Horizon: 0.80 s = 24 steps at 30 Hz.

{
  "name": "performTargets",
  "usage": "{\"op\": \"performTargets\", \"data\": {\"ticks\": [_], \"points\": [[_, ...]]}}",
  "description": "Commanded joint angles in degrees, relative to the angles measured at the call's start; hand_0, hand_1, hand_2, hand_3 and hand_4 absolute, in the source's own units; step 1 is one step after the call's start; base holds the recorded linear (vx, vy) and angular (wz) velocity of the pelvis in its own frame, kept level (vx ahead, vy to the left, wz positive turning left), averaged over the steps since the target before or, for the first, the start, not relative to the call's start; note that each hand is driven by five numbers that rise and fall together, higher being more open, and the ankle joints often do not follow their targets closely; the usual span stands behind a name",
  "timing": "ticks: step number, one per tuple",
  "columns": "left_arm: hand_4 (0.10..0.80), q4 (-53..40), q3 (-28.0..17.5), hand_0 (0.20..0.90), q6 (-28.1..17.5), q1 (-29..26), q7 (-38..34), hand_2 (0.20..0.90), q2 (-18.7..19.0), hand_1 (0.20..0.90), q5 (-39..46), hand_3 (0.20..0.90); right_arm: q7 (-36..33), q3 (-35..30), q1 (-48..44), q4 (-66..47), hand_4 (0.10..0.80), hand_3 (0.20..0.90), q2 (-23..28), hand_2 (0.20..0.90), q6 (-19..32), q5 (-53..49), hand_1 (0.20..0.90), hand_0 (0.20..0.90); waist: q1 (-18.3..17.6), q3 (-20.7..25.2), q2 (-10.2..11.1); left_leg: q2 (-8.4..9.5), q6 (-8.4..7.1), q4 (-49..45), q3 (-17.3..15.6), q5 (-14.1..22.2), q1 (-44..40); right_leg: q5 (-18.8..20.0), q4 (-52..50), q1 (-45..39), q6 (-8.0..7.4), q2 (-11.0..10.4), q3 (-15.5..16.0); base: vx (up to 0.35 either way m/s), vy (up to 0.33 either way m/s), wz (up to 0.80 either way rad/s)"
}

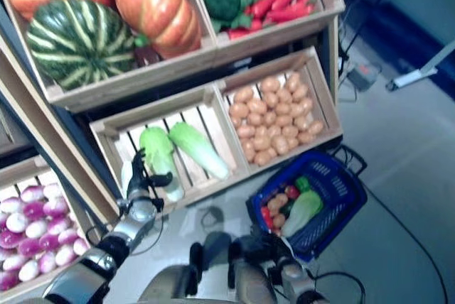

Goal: Put vegetables into the basket

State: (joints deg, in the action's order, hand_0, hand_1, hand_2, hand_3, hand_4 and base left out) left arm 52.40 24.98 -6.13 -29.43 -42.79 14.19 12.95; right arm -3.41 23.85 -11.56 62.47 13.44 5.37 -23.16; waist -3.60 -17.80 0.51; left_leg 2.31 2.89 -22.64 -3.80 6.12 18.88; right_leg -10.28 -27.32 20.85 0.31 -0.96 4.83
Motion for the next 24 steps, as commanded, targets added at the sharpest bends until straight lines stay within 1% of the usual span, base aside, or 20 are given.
{"op": "performTargets", "data": {"ticks": [1, 4, 6, 7, 10, 12, 14, 18, 24], "points": [[0.800, 0.21, -0.92, 0.900, 0.14, -3.95, -7.34, 0.900, -0.99, 0.900, -1.89, 0.900, -3.44, 2.21, 2.66, -4.02, 0.800, 0.900, 1.38, 0.900, 2.38, -2.57, 0.900, 0.900, -1.78, 1.98, 0.37, 2.98, 3.29, -12.27, -2.59, 5.99, 7.12, -2.06, -8.56, 5.31, 4.25, 2.08, 1.04, -0.064, 0.005, 0.00], [0.800, 2.35, -1.26, 0.900, 1.11, -5.41, -7.77, 0.900, -0.47, 0.900, -2.08, 0.900, -3.56, 2.67, 2.33, -3.32, 0.800, 0.900, 1.89, 0.900, 2.33, -2.71, 0.900, 0.900, -2.24, 1.70, 0.48, 2.65, 3.51, -16.76, -2.69, 7.17, 11.02, -3.23, -12.77, 8.74, 5.00, 1.96, 1.49, -0.044, 0.004, 0.02], [0.800, 4.09, -1.38, 0.900, 1.31, -6.82, -8.07, 0.900, 0.16, 0.900, -0.81, 0.900, -3.42, 2.85, 1.74, -2.59, 0.800, 0.900, 2.52, 0.900, 2.37, -2.80, 0.900, 0.900, -2.75, 1.30, 0.53, 2.13, 3.49, -20.75, -3.28, 8.21, 14.33, -4.06, -16.47, 11.74, 5.29, 2.07, 1.56, -0.036, 0.006, -0.01], [0.800, 4.22, -1.45, 0.900, 1.40, -6.97, -8.21, 0.900, 0.23, 0.900, -0.80, 0.900, -3.39, 2.85, 1.67, -2.48, 0.800, 0.900, 2.60, 0.900, 2.38, -2.85, 0.900, 0.900, -2.80, 1.08, 0.56, 2.09, 3.50, -20.81, -3.32, 8.23, 14.24, -4.06, -16.51, 11.65, 5.31, 2.10, 1.56, -0.018, 0.010, -0.04], [0.800, 5.19, -2.36, 0.900, 0.93, -7.38, -8.30, 0.900, 0.25, 0.900, 1.35, 0.900, -3.21, 2.75, 1.92, -2.39, 0.800, 0.900, 3.35, 0.900, 2.46, -2.38, 0.900, 0.900, -3.45, 0.57, 0.64, 1.74, 3.62, -25.57, -3.75, 9.48, 17.30, -4.94, -20.93, 14.57, 5.42, 2.46, 1.26, 0.008, 0.012, -0.03], [0.800, 5.07, -2.78, 0.900, 0.42, -7.13, -8.18, 0.900, 0.12, 0.900, 2.15, 0.900, -3.17, 2.55, 2.19, -2.62, 0.800, 0.900, 3.63, 0.900, 2.37, -1.97, 0.900, 0.900, -3.60, 0.45, 0.62, 1.62, 3.68, -26.83, -3.96, 9.86, 17.98, -5.13, -22.01, 15.29, 5.41, 2.56, 1.21, 0.020, 0.022, -0.05], [0.800, 4.29, -3.25, 0.900, 0.10, -6.65, -8.38, 0.900, -0.14, 0.900, 3.17, 0.900, -2.80, 2.15, 2.83, -2.90, 0.800, 0.900, 4.24, 0.900, 2.94, -1.20, 0.900, 0.900, -3.86, 0.04, 0.58, 1.41, 4.01, -29.67, -4.28, 10.69, 19.80, -5.61, -24.52, 17.14, 5.50, 2.63, 1.17, 0.002, 0.024, -0.06], [0.800, 3.32, -3.94, 0.900, -0.39, -6.51, -7.90, 0.900, -0.33, 0.900, 4.23, 0.900, -1.95, 2.33, 3.77, -5.11, 0.800, 0.900, 5.03, 0.900, 2.67, 0.75, 0.900, 0.900, -4.33, -0.50, 0.77, 1.18, 4.20, -33.01, -4.67, 11.71, 21.37, -6.21, -27.35, 18.75, 5.47, 2.79, 0.95, 0.010, 0.007, -0.01], [0.800, 1.49, -5.18, 0.900, -0.36, -6.13, -6.97, 0.900, 0.90, 0.900, 6.34, 0.900, -1.83, 1.61, 6.51, -6.38, 0.800, 0.900, 6.03, 0.900, 2.52, 1.59, 0.900, 0.900, -5.00, -1.63, 1.14, 0.55, 5.03, -36.43, -5.59, 12.75, 22.60, -6.58, -30.50, 20.61, 5.36, 3.07, 0.64, 0.028, 0.004, -0.01]]}}
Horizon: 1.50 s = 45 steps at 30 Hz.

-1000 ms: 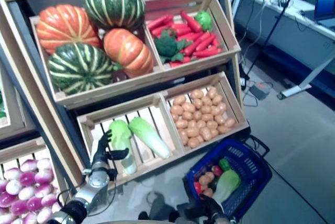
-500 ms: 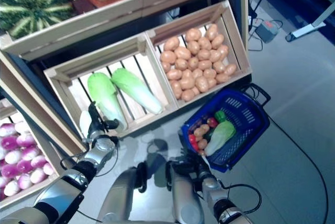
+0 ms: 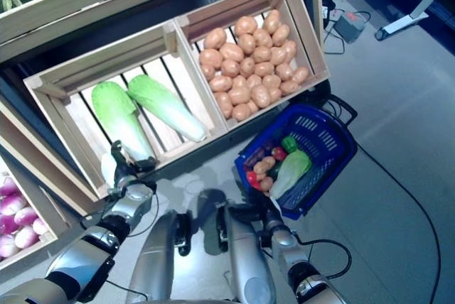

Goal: Put vegetables into the basket

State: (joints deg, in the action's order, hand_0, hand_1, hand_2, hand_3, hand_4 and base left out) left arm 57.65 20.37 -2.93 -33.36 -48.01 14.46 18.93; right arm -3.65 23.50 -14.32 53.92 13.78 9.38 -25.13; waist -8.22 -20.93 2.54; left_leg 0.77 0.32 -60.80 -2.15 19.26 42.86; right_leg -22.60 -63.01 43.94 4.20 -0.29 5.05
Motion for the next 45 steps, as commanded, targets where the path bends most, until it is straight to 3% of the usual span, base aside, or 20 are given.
{"op": "performTargets", "data": {"ticks": [1, 15, 25, 40, 41, 42, 43, 44, 45], "points": [[0.800, -3.80, -0.59, 0.900, -3.55, -2.20, -1.77, 0.900, 0.65, 0.900, 0.34, 0.900, -1.59, 1.95, 9.29, 2.18, 0.800, 0.900, 5.71, 0.900, -1.48, 3.56, 0.900, 0.900, -0.38, 1.49, -0.88, 2.08, 7.62, 1.67, -7.25, -0.37, -1.32, 5.74, 5.13, -2.42, 1.46, 2.40, 0.42, 0.000, 0.000, 0.00], [0.800, -2.38, -5.42, 0.900, -0.33, -7.26, 0.39, 0.900, 5.52, 0.900, 10.61, 0.900, -1.33, 0.82, 12.13, -0.03, 0.800, 0.900, 7.45, 0.900, -2.07, 4.44, 0.900, 0.900, -2.52, -0.55, -0.10, 0.61, 8.26, -2.27, -8.83, 0.60, 0.01, 5.68, 2.23, -0.38, 1.67, 3.02, 0.09, 0.058, 0.006, -0.03], [0.800, 5.82, -5.81, 0.900, 4.31, -17.23, 1.76, 0.900, 10.74, 0.900, 15.92, 0.900, -2.59, 2.28, 9.92, -2.38, 0.800, 0.900, 8.87, 0.900, -1.36, 1.97, 0.900, 0.900, -4.10, -2.36, 0.35, -0.74, 8.36, -3.63, -9.78, 1.07, 3.83, 5.83, 1.53, 4.17, 1.90, 4.32, -0.60, 0.017, 0.002, -0.03], [0.800, 11.45, -4.37, 0.900, 2.76, -29.39, 8.02, 0.900, 16.95, 0.900, 29.33, 0.900, -5.07, 2.78, 4.76, -4.58, 0.800, 0.900, 10.74, 0.900, -1.87, -2.16, 0.900, 0.900, -5.74, -4.25, 0.11, -2.46, 7.66, -4.39, -10.61, 1.55, 11.84, 5.78, 0.36, 12.58, 2.42, 5.66, -1.14, -0.032, 0.004, 0.00], [0.690, 11.63, -4.51, 0.735, 3.04, -29.69, 7.83, 0.735, 17.27, 0.735, 29.38, 0.735, -4.90, 2.66, 4.50, -4.36, 0.800, 0.900, 10.98, 0.900, -1.69, -2.37, 0.900, 0.900, -5.79, -4.37, 0.10, -2.49, 7.59, -4.33, -10.65, 1.58, 11.91, 5.74, 0.30, 12.74, 2.50, 5.66, -1.14, -0.026, 0.016, -0.10], [0.649, 11.67, -4.48, 0.674, 3.11, -29.73, 7.91, 0.674, 17.38, 0.674, 29.50, 0.674, -4.86, 2.56, 4.39, -4.21, 0.800, 0.900, 10.99, 0.900, -1.55, -2.36, 0.900, 0.900, -5.82, -4.45, 0.08, -2.47, 7.51, -4.41, -10.62, 1.58, 11.99, 5.70, 0.19, 12.82, 2.50, 5.68, -1.17, 0.000, 0.000, 0.00], [0.549, 11.75, -4.43, 0.524, 3.22, -29.84, 8.05, 0.524, 17.51, 0.524, 29.74, 0.524, -4.84, 2.48, 4.23, -4.11, 0.800, 0.900, 11.04, 0.900, -1.42, -2.39, 0.900, 0.900, -5.84, -4.53, 0.07, -2.46, 7.45, -4.48, -10.60, 1.61, 12.06, 5.67, 0.06, 12.92, 2.52, 5.70, -1.21, -0.015, 0.008, 0.24], [0.400, 11.96, -4.34, 0.300, 3.32, -30.12, 8.71, 0.300, 17.72, 0.300, 30.09, 0.300, -4.80, 2.45, 3.97, -4.14, 0.800, 0.900, 11.15, 0.900, -1.44, -2.52, 0.900, 0.900, -5.85, -4.58, 0.08, -2.46, 7.41, -4.50, -10.58, 1.68, 12.12, 5.59, -0.05, 13.03, 2.55, 5.70, -1.25, -0.018, 0.004, 0.34], [0.400, 12.29, -4.32, 0.300, 3.57, -30.43, 10.07, 0.300, 17.93, 0.300, 30.90, 0.300, -4.67, 2.37, 3.71, -4.22, 0.800, 0.900, 11.29, 0.900, -1.47, -2.59, 0.900, 0.900, -5.88, -4.60, 0.11, -2.44, 7.31, -4.35, -10.57, 1.70, 12.03, 5.53, 0.00, 13.01, 2.55, 5.72, -1.27, -0.020, -0.001, 0.27]]}}
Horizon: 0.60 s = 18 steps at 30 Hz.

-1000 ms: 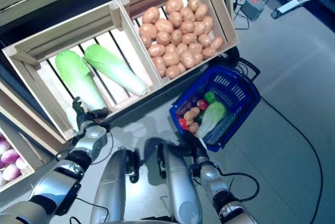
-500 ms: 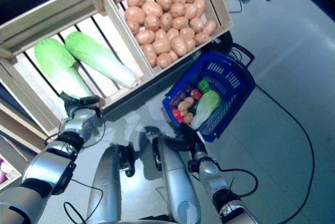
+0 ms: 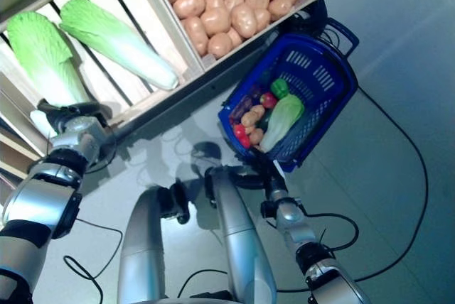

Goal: Put vegetables into the basket

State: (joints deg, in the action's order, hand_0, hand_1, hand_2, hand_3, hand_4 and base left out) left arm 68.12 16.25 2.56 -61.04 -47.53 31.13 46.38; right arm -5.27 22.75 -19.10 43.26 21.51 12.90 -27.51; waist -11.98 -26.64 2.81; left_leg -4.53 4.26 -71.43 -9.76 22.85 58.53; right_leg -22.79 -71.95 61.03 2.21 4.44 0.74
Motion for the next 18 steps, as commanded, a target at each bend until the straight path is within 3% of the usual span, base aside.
{"op": "performTargets", "data": {"ticks": [1, 18], "points": [[0.400, 1.87, -0.19, 0.300, -1.60, -2.98, 9.99, 0.300, 1.29, 0.300, 4.19, 0.300, -2.97, 3.05, 8.29, 6.24, 0.800, 0.900, 3.65, 0.900, -5.07, -0.20, 0.900, 0.900, -2.15, 1.05, -0.10, 2.91, 3.27, 6.45, -2.92, -1.90, -3.86, 5.71, 9.08, -4.24, 4.57, 1.04, 3.02, -0.005, -0.004, 0.05], [0.400, -1.24, -0.76, 0.300, -2.45, -1.92, 15.04, 0.300, 2.47, 0.300, 8.16, 0.300, -2.78, 2.50, 9.56, 4.93, 0.800, 0.900, 3.05, 0.900, -5.62, 1.19, 0.900, 0.900, -2.06, 1.46, -0.12, 3.05, 2.23, 11.82, -3.53, -3.87, -11.92, 6.14, 13.21, -11.37, 4.03, 0.72, 3.11, -0.027, -0.026, -0.04]]}}
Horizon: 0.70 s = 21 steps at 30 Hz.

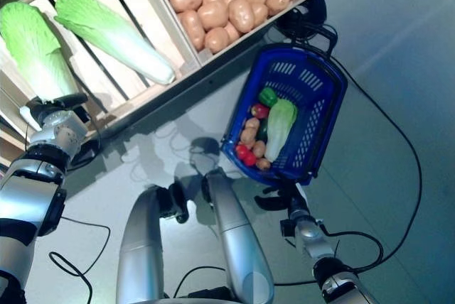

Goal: Put vegetables into the basket

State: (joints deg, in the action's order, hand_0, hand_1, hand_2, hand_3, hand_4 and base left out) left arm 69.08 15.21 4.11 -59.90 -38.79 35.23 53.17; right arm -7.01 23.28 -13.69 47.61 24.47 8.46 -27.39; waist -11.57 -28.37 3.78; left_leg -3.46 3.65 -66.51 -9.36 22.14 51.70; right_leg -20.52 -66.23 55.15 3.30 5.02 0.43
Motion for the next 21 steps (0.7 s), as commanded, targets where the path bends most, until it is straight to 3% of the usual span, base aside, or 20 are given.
{"op": "performTargets", "data": {"ticks": [1, 4, 12, 21], "points": [[0.400, -2.51, 0.05, 0.300, -4.14, -2.71, 6.63, 0.300, -1.62, 0.300, 1.68, 0.300, -0.91, 1.85, 4.34, 0.80, 0.800, 0.900, -0.04, 0.900, -1.19, 1.20, 0.900, 0.900, -2.45, 3.45, -1.11, 2.13, 2.60, 7.98, -3.83, -3.69, -6.37, 4.02, 8.40, -6.73, 2.82, 0.02, 3.40, -0.040, -0.043, 0.01], [0.400, -2.76, -0.52, 0.300, -4.18, -1.89, 7.76, 0.300, -1.78, 0.300, 3.38, 0.300, -0.98, 1.74, 4.94, 1.39, 0.800, 0.900, -0.57, 0.900, -1.04, 1.47, 0.900, 0.900, -2.45, 4.57, -1.34, 2.82, 1.78, 12.78, -3.27, -5.62, -11.20, 4.55, 12.32, -11.54, 2.46, -0.75, 3.37, -0.025, -0.041, -0.02], [0.400, -5.59, -3.19, 0.300, -6.75, 2.19, 6.97, 0.300, -3.13, 0.300, 7.37, 0.300, -1.31, 1.56, 6.21, 1.86, 0.800, 0.900, -2.50, 0.900, 0.57, 1.48, 0.900, 0.900, -1.22, 8.60, -2.04, 4.82, 1.33, 22.18, -1.15, -6.66, -20.09, 5.09, 20.22, -20.50, 2.19, -2.19, 2.96, -0.006, -0.015, 0.04], [0.400, -17.75, -5.20, 0.300, -9.95, 11.78, 5.00, 0.300, -9.05, 0.300, 6.58, 0.300, -1.64, -0.06, 9.85, -0.93, 0.800, 0.900, -5.44, 0.900, 1.50, 0.10, 0.900, 0.900, 0.83, 14.96, -2.61, 7.11, 1.03, 37.47, 1.36, -9.24, -35.76, 6.61, 35.09, -36.69, 1.46, -2.68, 2.14, 0.041, -0.027, 0.06]]}}
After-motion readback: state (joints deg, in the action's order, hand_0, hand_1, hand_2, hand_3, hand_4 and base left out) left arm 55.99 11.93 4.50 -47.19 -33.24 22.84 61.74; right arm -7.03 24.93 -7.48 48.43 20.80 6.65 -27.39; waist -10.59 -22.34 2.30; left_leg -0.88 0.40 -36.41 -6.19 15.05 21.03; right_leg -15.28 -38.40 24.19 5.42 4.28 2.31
